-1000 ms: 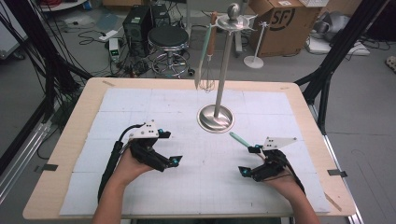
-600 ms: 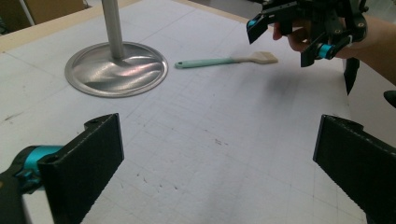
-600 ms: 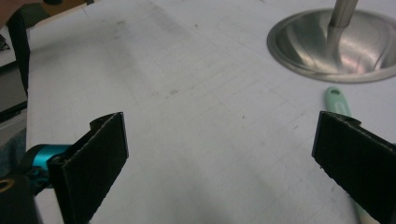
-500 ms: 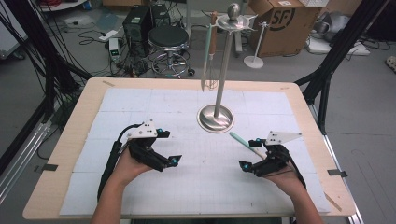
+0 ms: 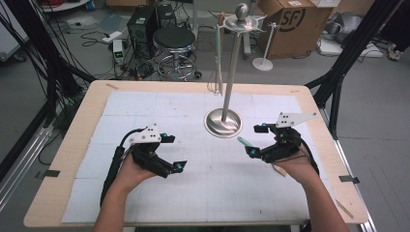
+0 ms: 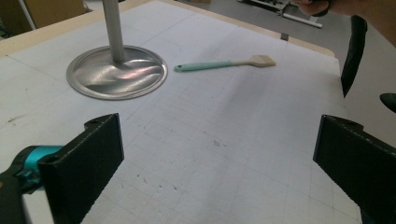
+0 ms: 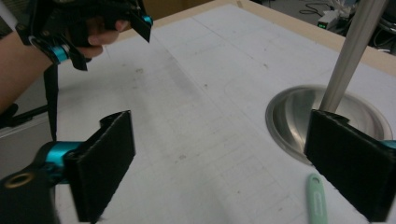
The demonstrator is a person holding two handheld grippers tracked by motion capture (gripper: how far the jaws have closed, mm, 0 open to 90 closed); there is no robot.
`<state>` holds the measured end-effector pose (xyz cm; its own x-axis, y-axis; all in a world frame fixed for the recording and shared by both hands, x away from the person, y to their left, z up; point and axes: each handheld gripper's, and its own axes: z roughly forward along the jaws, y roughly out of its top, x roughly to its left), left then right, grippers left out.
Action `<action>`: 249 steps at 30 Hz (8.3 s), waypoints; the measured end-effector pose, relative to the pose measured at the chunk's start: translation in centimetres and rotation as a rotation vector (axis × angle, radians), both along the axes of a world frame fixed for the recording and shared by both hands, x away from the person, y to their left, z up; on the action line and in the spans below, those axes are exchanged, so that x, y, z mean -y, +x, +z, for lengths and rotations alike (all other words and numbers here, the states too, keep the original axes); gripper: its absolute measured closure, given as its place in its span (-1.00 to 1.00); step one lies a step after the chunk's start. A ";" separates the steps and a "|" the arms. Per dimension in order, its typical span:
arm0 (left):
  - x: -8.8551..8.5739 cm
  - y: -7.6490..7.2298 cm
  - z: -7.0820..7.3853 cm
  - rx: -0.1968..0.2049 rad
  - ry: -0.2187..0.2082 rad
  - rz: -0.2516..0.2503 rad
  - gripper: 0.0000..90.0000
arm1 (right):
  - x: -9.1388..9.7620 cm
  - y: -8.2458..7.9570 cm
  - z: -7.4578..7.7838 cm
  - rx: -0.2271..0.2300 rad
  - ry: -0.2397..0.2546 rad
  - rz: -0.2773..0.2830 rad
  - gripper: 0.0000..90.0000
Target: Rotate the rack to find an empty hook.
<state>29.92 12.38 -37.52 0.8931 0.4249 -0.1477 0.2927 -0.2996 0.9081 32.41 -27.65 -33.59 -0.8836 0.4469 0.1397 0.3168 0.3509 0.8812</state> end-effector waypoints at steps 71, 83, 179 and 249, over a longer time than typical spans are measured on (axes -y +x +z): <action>0.4 0.4 -0.5 -0.031 0.002 -0.023 -0.95 | -1.5 9.6 15.3 0.120 0.020 0.022 0.73; 0.4 0.4 -0.5 -0.030 0.012 -0.023 -0.95 | -0.4 10.7 16.9 0.140 -0.003 -0.083 0.93; 0.6 0.5 -0.9 -0.051 0.013 -0.037 -0.95 | -3.1 6.2 15.4 0.217 0.074 0.038 0.13; 0.1 0.3 -1.5 -0.061 0.018 -0.011 -0.95 | 1.0 -0.2 -4.7 -0.011 -0.038 -0.059 -0.69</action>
